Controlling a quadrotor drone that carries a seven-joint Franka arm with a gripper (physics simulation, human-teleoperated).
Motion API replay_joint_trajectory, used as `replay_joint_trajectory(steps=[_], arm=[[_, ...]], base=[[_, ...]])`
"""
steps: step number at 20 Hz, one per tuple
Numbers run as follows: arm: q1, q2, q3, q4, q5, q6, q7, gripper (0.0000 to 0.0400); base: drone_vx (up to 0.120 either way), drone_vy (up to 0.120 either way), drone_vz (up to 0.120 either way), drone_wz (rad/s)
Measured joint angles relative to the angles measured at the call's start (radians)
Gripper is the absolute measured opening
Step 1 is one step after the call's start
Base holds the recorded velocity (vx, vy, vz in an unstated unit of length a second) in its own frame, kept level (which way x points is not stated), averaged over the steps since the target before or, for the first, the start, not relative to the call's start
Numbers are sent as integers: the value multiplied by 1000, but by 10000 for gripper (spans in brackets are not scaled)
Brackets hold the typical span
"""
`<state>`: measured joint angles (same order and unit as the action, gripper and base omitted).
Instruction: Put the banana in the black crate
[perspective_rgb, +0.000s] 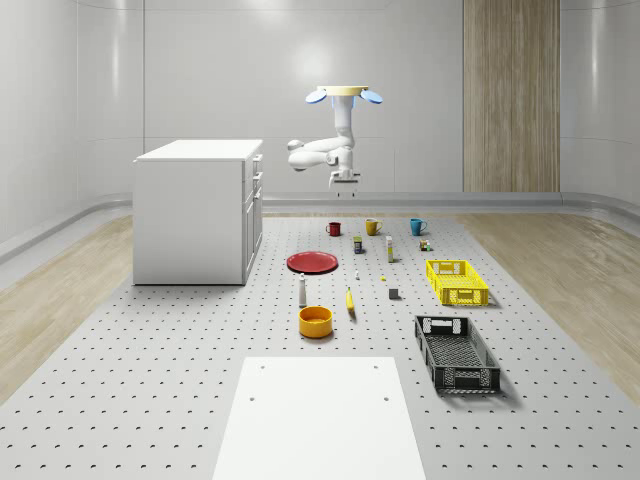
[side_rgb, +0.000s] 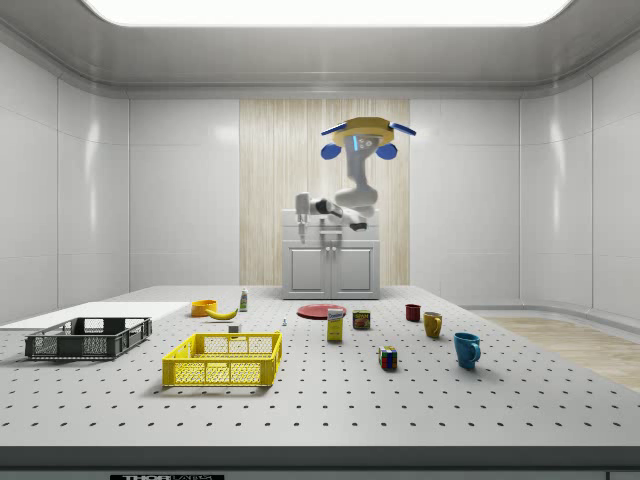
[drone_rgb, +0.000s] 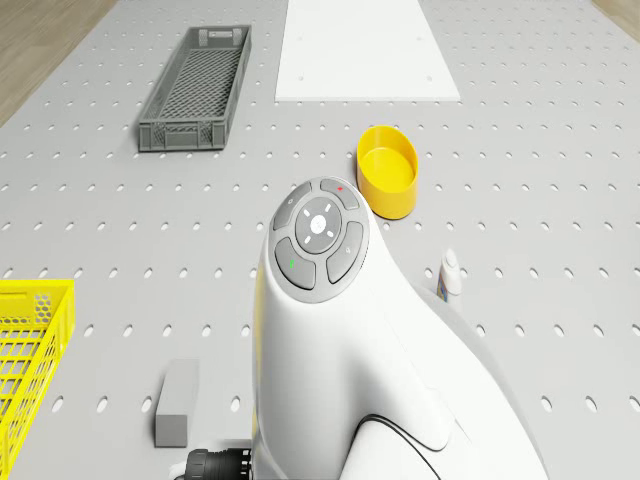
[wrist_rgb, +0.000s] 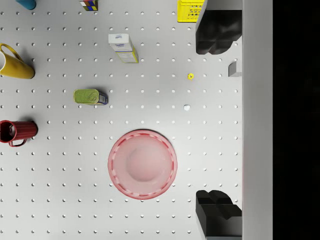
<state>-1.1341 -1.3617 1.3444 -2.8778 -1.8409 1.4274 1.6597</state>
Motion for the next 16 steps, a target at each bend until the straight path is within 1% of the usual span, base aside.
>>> replay_joint_trajectory(steps=[2,12,13,16], arm=[[-2,-6,1,0,3,6,1,400],[-9,-35,7,2,15,33,8,400],[-9,-38,7,2,17,35,8,400],[-11,-46,9,2,20,43,10,400]], base=[[120,0,-20,0],[120,0,-120,0],[120,0,-80,0],[120,0,0,0]])
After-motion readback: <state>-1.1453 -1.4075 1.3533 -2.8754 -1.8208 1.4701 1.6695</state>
